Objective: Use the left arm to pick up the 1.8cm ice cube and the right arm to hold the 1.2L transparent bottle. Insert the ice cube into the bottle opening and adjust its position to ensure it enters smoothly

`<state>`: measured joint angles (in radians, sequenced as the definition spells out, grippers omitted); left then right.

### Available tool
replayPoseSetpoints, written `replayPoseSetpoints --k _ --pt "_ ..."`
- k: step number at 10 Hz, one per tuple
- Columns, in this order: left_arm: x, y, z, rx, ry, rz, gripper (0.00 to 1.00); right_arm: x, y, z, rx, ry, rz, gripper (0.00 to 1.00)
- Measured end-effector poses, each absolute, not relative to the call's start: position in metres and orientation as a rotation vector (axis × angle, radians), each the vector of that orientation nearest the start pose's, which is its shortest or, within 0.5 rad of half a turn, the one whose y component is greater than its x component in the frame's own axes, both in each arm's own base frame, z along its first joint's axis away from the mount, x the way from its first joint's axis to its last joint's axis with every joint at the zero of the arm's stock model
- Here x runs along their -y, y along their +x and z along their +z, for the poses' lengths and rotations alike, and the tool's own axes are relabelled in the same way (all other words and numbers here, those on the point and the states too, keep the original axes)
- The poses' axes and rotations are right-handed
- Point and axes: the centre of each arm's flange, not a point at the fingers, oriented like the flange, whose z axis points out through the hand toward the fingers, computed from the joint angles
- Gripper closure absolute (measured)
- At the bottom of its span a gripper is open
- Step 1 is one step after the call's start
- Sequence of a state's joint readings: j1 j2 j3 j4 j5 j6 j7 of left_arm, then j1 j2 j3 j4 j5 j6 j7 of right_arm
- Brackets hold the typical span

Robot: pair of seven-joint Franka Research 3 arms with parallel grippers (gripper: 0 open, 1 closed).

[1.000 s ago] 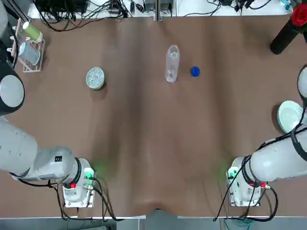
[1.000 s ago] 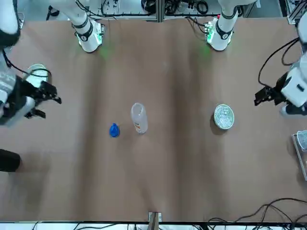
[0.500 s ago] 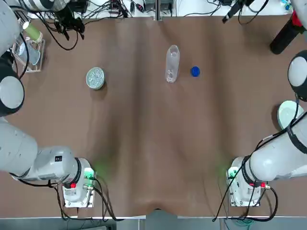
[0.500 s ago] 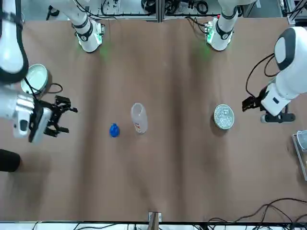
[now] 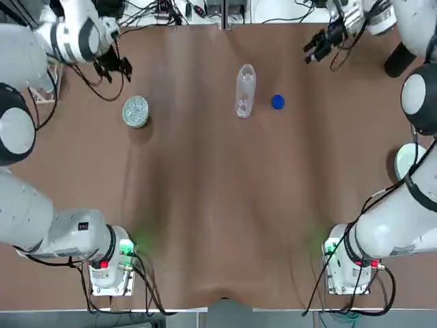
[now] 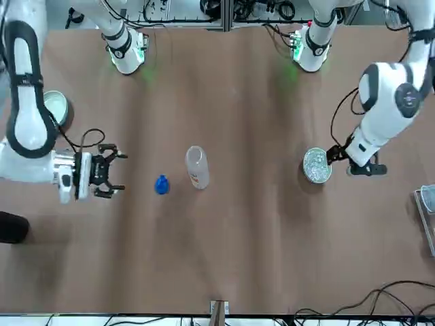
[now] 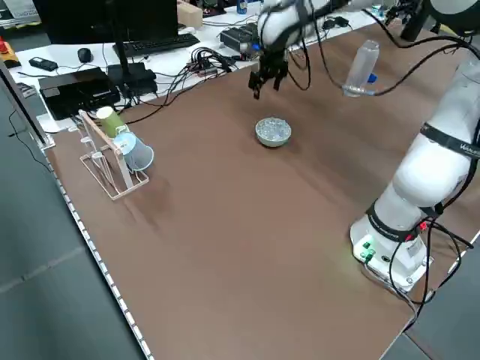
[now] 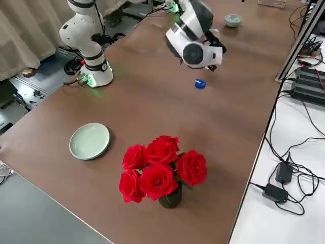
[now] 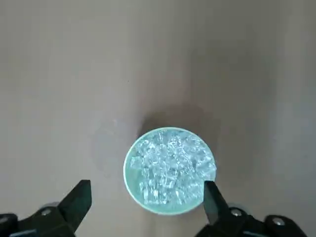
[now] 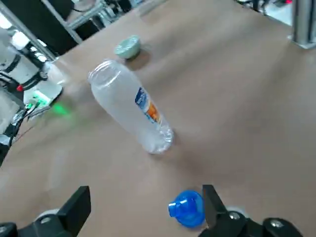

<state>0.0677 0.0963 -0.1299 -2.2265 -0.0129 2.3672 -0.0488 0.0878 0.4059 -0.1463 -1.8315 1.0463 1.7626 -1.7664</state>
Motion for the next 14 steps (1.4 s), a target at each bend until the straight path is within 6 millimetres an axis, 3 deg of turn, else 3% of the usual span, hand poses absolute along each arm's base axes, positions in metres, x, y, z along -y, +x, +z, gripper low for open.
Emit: replayPoseSetpoints --k 3,6,9,14 --pt "0.04 0.541 0.297 -0.021 -3.173 -0.117 0.0 -0.089 0.608 0.224 1.317 -1.554 -0.805 0.0" --pt "0.053 0.542 0.283 -0.05 -3.178 -0.113 0.0 -0.158 0.597 0.184 1.321 -1.348 -1.022 0.0" --pt "0.063 0.541 0.264 -0.092 -3.176 -0.095 0.0 -0.162 0.59 0.155 1.356 -1.299 -1.071 0.0" --pt "0.066 0.54 0.241 -0.133 -3.165 -0.076 0.0 -0.181 0.568 0.109 1.27 -1.208 -1.12 0.0"
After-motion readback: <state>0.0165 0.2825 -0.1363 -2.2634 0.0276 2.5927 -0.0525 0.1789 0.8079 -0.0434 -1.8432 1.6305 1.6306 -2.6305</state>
